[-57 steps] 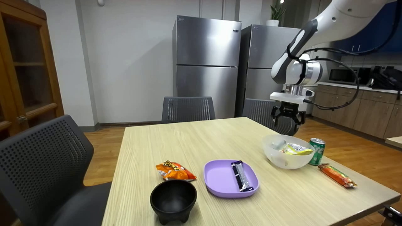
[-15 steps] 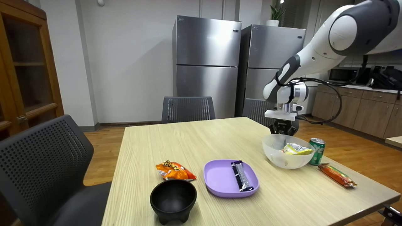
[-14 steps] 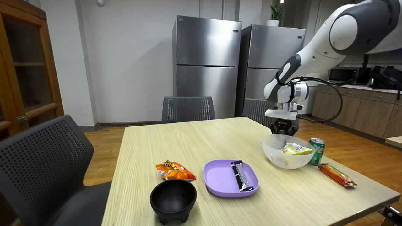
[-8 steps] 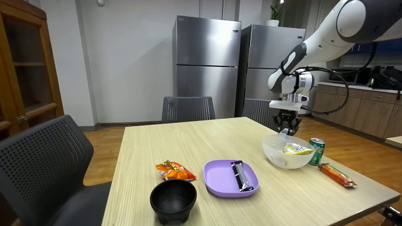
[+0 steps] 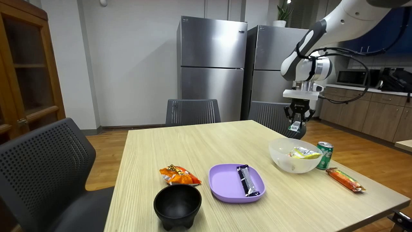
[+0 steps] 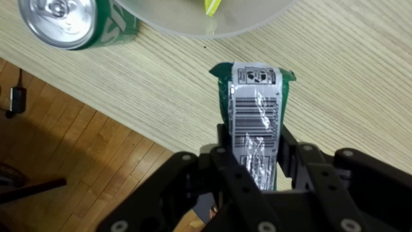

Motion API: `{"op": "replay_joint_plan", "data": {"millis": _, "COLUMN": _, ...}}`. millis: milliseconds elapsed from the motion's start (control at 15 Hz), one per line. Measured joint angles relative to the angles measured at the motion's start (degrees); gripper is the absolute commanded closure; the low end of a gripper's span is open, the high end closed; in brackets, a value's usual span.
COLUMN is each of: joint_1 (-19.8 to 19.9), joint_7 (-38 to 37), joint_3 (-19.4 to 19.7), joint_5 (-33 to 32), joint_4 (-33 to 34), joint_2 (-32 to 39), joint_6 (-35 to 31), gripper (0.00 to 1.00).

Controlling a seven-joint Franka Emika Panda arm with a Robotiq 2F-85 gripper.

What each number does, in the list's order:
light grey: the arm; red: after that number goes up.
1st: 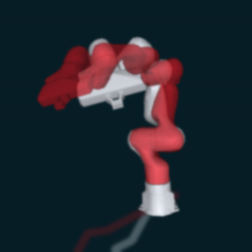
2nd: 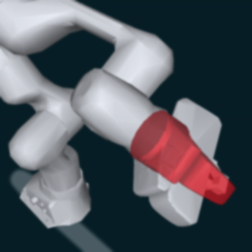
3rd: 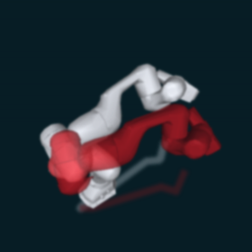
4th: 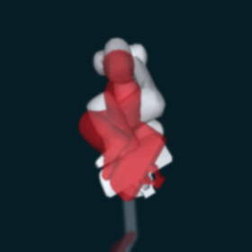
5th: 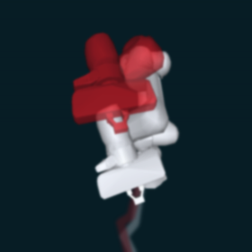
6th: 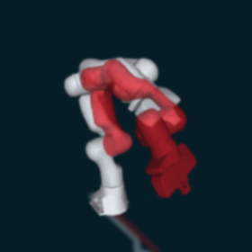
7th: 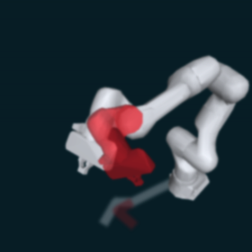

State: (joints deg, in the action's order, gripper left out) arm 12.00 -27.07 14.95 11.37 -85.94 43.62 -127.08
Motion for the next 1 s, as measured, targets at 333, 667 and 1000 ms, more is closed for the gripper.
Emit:
{"op": "replay_joint_plan", "data": {"millis": 333, "joint_1": -2.28, "joint_7": 2.00, "joint_3": -0.16, "joint_5": -1.09, "joint_4": -9.15, "joint_2": -7.88, "joint_6": -0.34, "gripper": 0.88}}
{"op": "replay_joint_plan", "data": {"millis": 667, "joint_1": -6.19, "joint_7": 2.02, "joint_3": -0.68, "joint_5": -5.10, "joint_4": -17.76, "joint_2": -14.65, "joint_6": -2.11, "gripper": 0.88}}
{"op": "replay_joint_plan", "data": {"millis": 1000, "joint_1": -9.68, "joint_7": 2.60, "joint_3": -2.97, "joint_5": -7.88, "joint_4": -25.16, "joint_2": -19.59, "joint_6": -5.62, "gripper": 0.88}}
